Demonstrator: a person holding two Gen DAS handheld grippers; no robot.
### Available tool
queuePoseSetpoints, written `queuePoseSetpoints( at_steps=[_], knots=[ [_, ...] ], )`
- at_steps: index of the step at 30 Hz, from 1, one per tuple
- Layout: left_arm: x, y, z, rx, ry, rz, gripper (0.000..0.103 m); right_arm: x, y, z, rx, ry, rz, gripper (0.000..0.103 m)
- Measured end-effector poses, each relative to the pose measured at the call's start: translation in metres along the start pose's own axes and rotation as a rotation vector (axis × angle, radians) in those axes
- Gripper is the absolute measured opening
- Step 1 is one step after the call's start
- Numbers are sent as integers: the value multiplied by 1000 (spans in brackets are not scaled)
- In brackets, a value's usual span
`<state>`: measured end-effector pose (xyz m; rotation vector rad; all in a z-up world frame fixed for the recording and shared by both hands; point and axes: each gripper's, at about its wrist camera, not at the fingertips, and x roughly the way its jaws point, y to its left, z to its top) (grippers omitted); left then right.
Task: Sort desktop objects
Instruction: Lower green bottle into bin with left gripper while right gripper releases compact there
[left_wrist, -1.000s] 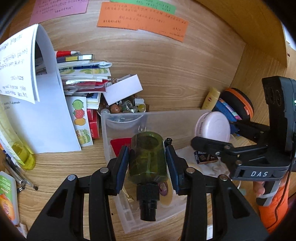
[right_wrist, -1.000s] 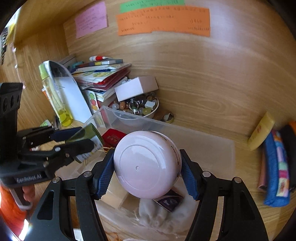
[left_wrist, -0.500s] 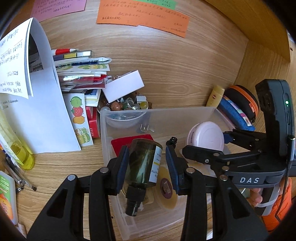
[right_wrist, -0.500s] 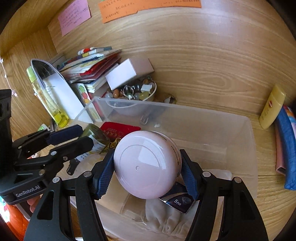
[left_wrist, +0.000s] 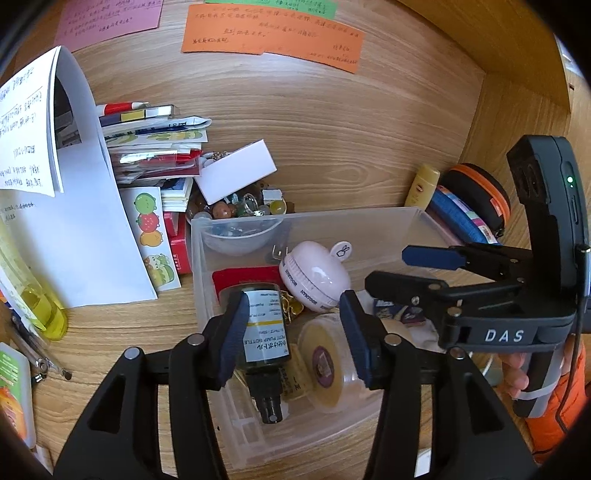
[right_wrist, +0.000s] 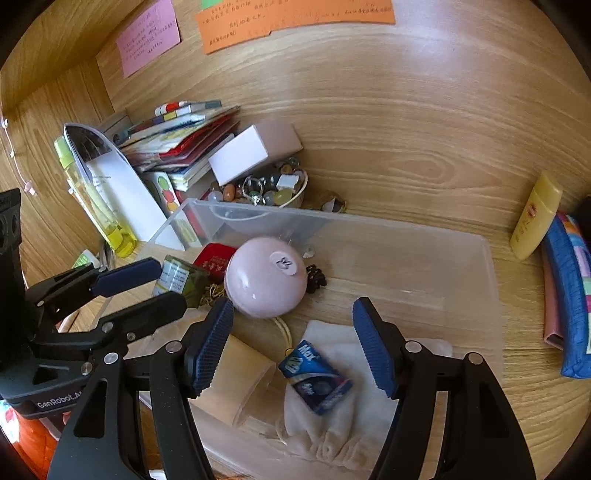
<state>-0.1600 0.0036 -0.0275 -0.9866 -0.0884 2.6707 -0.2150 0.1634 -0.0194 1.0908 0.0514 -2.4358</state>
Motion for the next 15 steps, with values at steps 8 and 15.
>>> queuePoseSetpoints(
  at_steps=[8,15],
  knots=[
    [-15,-7,-4,13,-13,-15,67,-30,-3,0,-1,-78,-62,78],
    [-36,-15,-13,23,-23,-19,87,-60,-1,-15,-33,-111,-119,84]
  ],
)
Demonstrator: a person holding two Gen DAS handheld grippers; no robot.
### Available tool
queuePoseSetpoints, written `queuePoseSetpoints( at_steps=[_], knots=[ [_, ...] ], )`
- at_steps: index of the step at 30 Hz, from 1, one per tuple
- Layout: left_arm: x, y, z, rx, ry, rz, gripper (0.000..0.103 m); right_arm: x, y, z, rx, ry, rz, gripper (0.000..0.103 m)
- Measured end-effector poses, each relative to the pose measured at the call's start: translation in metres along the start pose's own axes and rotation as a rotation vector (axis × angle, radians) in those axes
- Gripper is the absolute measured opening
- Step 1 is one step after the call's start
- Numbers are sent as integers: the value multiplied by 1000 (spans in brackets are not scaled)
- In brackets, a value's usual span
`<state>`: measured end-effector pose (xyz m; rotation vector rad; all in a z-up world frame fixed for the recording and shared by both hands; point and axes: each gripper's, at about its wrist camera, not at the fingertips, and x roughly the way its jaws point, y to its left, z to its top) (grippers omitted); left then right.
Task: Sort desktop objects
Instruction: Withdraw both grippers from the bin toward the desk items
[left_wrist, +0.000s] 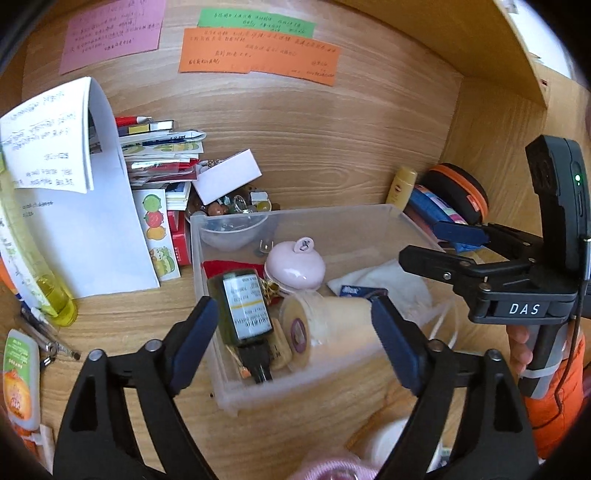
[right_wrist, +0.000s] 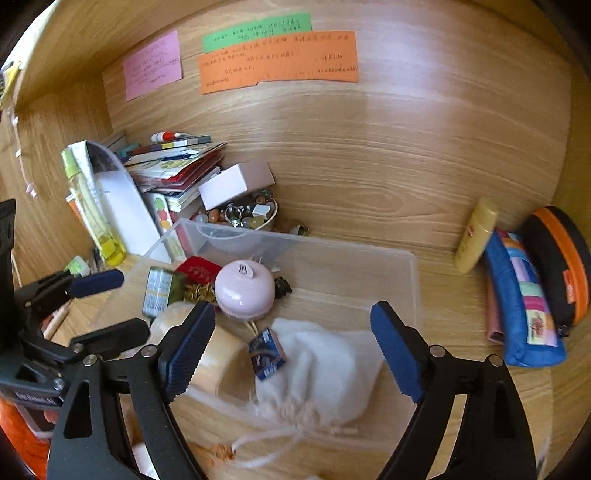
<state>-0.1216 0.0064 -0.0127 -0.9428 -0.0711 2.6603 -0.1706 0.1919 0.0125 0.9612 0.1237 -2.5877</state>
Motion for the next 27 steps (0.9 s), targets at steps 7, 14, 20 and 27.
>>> queuePoseSetpoints(
  at_steps=[7,14,20,27],
  knots=[
    [-25,-6,-15,-2,-3,24,93,-28,-1,-21,-20,-15,-10,88],
    [-47,-10,-35,-4,5,54,94,-50,2,-44,-22,-21,0,89],
    [-64,-9,-59,-17,23,79,94,-59,9,-67,-22,-2,14,90],
    [-81,2,-94,-70,46,130,94,-57,26,-90,-24,39,62,90]
  ],
)
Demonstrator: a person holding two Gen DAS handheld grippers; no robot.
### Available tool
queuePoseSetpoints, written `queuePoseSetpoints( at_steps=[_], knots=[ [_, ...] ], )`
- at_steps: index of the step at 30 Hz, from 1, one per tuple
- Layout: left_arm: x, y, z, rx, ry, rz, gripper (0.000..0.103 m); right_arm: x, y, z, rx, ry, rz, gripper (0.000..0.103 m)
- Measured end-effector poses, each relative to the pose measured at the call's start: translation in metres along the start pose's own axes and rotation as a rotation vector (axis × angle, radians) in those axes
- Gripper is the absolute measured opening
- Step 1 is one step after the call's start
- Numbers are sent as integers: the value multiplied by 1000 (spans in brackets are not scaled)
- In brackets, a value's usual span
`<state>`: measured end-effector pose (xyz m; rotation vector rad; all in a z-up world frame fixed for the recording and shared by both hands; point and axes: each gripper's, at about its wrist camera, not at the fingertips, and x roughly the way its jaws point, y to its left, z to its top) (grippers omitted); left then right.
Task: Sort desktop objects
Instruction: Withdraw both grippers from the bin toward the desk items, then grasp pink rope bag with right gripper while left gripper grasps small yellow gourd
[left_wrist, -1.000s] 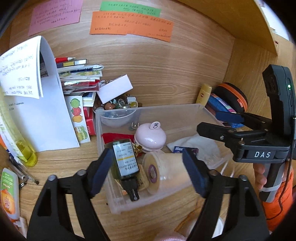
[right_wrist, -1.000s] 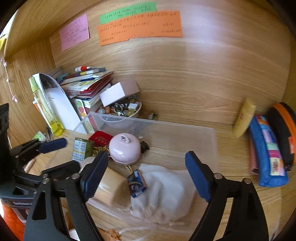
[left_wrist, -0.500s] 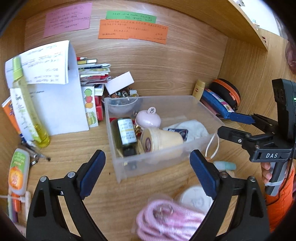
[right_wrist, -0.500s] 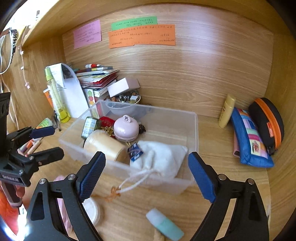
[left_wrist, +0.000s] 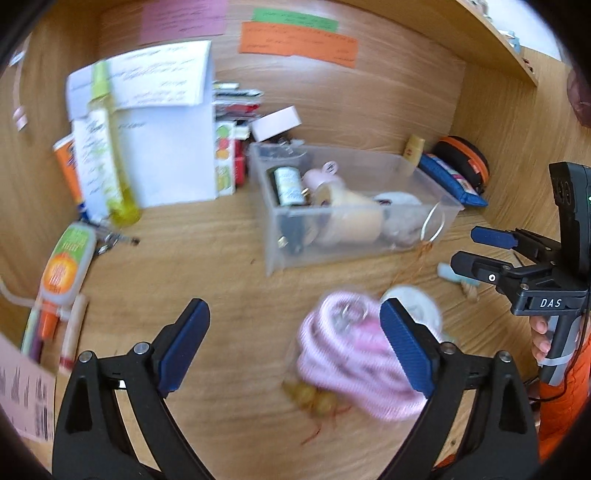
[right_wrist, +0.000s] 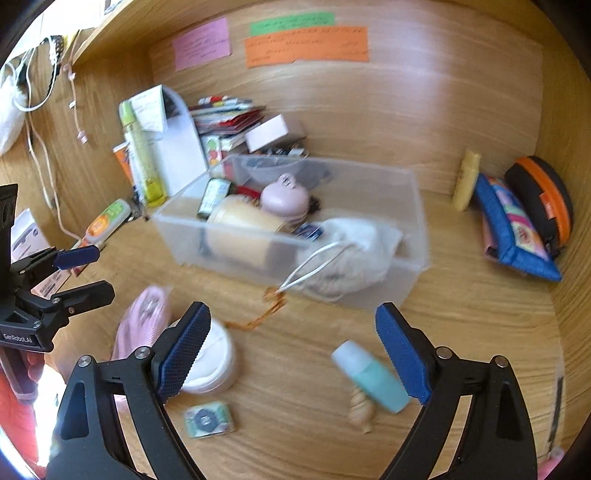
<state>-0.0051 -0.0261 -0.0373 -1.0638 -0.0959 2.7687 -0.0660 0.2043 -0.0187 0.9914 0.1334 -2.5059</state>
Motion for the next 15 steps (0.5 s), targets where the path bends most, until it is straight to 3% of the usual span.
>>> queuePoseSetpoints(
  at_steps=[8,15],
  knots=[
    [-21,38,-31,-112,2,45,94,13,59,-8,-123,54,88,90],
    [-21,62,-48,-204,20,53,94,24,121,-23,-374,116,129,90]
  ],
)
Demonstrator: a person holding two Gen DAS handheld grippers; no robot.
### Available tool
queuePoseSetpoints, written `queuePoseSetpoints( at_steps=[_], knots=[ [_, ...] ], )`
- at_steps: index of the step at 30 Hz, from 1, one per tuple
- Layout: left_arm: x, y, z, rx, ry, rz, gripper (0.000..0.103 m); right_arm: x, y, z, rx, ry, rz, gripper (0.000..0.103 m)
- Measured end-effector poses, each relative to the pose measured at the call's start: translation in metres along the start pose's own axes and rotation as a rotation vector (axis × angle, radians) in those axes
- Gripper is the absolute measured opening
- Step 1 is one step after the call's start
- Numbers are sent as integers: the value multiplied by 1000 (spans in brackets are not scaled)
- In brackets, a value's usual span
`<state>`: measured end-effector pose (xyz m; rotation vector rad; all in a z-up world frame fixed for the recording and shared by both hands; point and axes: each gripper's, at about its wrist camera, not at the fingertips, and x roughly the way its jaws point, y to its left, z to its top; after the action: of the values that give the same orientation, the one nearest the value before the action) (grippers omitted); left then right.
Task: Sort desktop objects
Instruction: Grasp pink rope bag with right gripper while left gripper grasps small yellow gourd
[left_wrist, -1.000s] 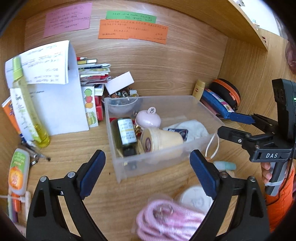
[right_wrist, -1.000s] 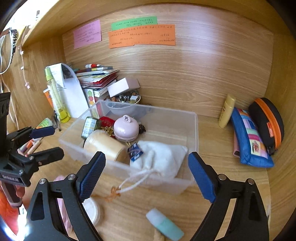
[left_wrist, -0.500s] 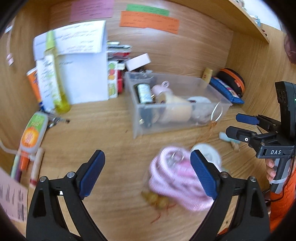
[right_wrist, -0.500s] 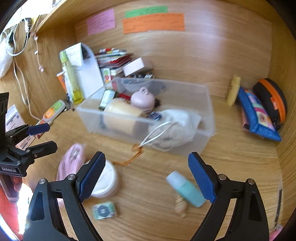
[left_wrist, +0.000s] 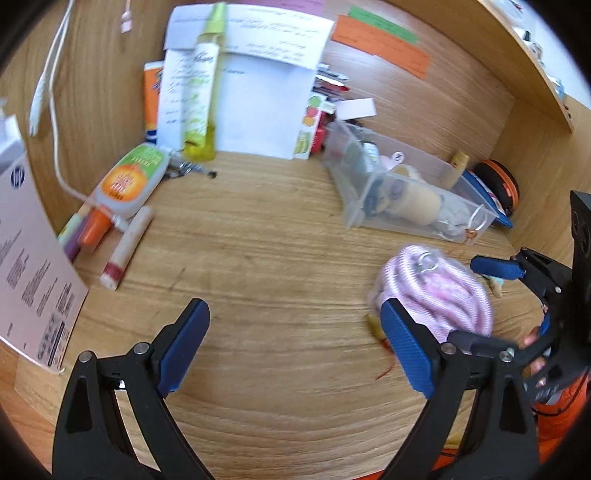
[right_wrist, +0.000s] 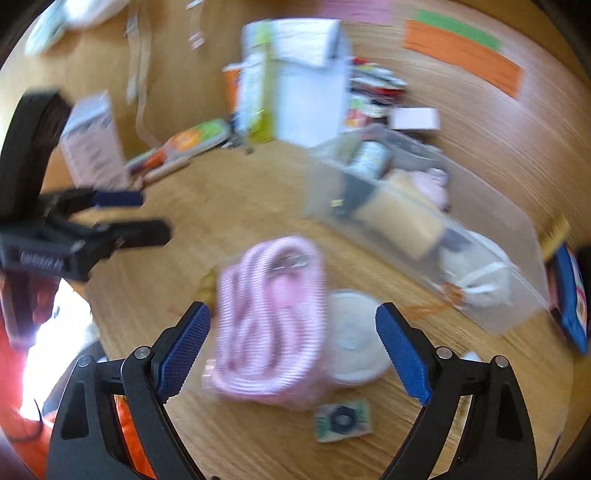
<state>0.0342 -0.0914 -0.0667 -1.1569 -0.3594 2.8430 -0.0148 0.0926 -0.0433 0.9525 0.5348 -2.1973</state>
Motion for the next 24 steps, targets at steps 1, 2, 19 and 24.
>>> queuePoseSetpoints(
  at_steps=[1,2,19,24],
  knots=[
    [0,0,-2,-6,2,2,94,5,8,1,-40,18,0,90],
    [1,2,-3,-10,2,-1,94,9,11,2,-66,31,-8,90],
    [7,0,-13,-13,30,-45,94,41,21,17,-338,159,-16,60],
    [7,-7,-12,9,32,-52,94,36,15,16,-295,134,12,53]
  ],
)
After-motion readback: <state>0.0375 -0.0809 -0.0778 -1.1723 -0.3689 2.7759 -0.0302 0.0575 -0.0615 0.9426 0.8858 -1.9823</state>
